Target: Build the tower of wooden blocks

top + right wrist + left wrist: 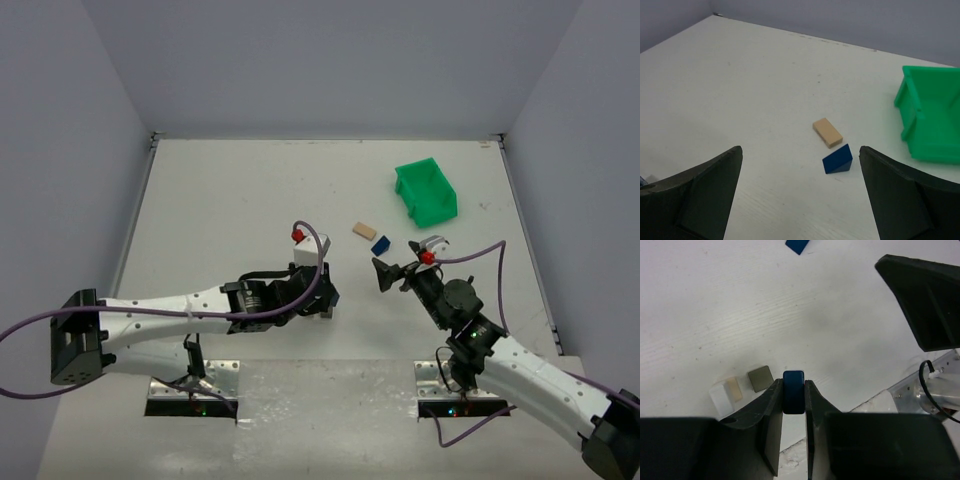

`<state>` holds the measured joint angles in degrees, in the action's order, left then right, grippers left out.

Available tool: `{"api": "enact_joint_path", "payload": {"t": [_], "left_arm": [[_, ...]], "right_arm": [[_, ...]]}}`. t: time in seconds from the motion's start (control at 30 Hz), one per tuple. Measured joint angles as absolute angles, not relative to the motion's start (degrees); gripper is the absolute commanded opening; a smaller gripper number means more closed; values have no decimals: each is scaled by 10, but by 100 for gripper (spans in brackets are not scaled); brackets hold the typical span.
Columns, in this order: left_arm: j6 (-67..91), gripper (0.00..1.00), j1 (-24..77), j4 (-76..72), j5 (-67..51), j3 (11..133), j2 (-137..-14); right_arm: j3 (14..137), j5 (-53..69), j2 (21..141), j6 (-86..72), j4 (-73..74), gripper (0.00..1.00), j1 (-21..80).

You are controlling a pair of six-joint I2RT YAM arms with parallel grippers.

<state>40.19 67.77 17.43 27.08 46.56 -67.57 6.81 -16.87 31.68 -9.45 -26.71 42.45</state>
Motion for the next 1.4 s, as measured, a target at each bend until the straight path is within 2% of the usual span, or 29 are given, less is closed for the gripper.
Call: {"api": "enact_joint_path", "payload": {"t": [0.43, 1.4], "left_arm": [[444, 0, 713, 232, 375, 486, -750], [517, 0, 747, 293, 451, 542, -861]], "right_arm": [[63, -280, 362, -106, -244, 99, 423], [63, -316, 369, -105, -239, 99, 421]]}}
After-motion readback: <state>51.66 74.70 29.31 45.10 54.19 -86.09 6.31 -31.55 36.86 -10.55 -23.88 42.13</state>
